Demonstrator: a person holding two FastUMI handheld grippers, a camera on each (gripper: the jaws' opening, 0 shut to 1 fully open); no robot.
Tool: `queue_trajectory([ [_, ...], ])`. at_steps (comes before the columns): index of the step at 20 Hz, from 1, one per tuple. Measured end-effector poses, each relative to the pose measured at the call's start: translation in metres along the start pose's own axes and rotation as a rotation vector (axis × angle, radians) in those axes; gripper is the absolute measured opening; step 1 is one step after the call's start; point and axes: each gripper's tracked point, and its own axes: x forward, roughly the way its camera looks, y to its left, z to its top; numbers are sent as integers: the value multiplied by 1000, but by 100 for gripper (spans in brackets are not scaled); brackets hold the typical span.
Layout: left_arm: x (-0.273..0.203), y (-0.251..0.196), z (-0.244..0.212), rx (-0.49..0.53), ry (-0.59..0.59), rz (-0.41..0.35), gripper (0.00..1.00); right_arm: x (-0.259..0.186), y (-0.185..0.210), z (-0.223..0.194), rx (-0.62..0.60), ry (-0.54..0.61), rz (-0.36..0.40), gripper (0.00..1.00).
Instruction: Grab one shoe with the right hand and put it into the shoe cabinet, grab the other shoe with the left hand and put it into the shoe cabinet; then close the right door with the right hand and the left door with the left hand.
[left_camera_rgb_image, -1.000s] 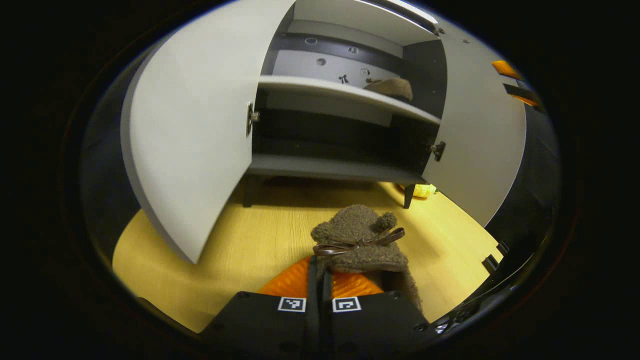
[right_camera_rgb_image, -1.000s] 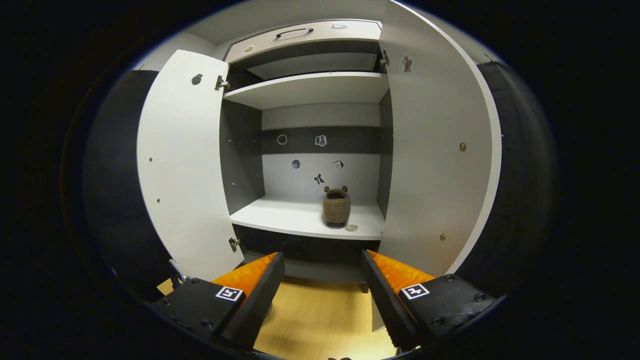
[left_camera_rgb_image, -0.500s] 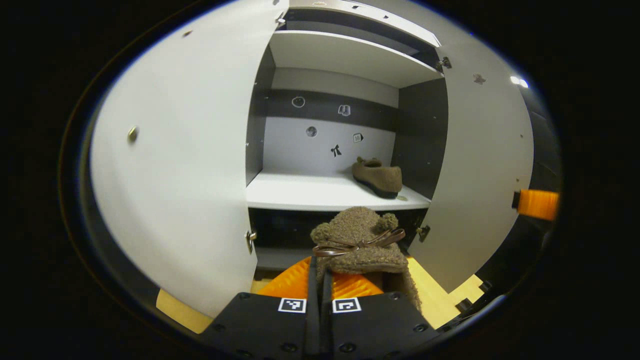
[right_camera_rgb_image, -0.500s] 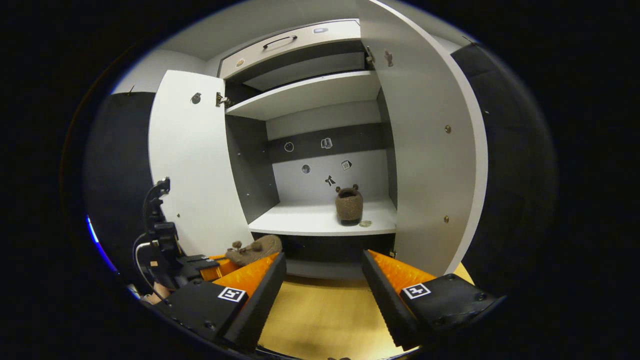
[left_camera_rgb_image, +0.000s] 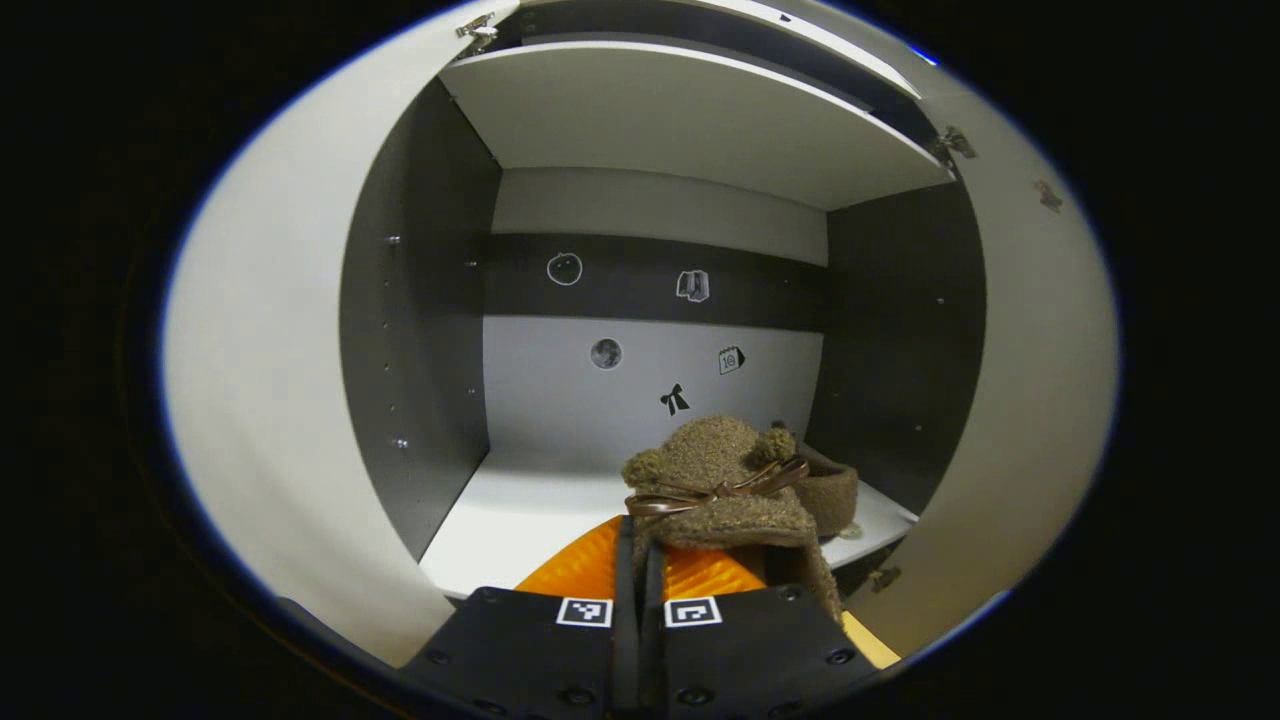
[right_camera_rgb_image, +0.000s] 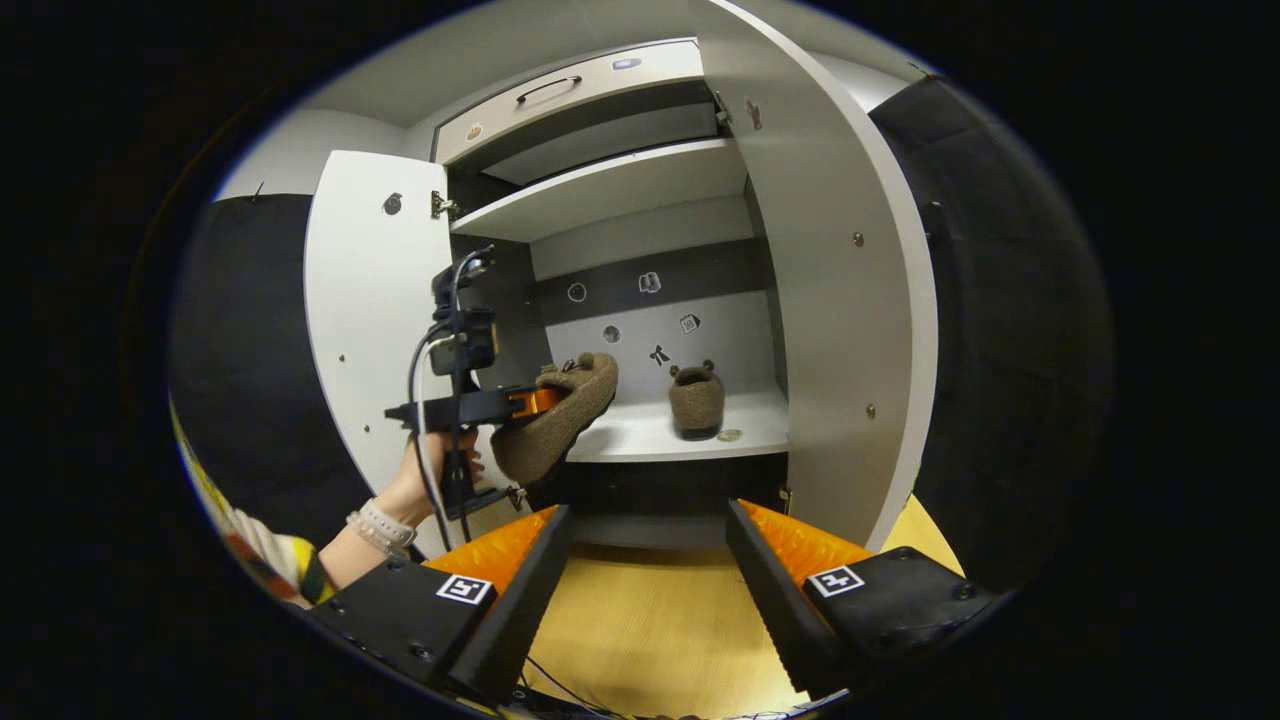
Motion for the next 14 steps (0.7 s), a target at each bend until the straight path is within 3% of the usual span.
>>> queue_trajectory([
  [3, 50, 12, 13, -49, 5, 21, 5, 2, -10, -1, -10, 11, -21, 99],
  [9, 129, 48, 13, -38, 70, 122, 5, 8, -33, 0, -29, 39, -70, 99],
  [14, 151, 57, -8, -8, 136, 154, 5, 17, -38, 2, -43, 56, -59, 99],
])
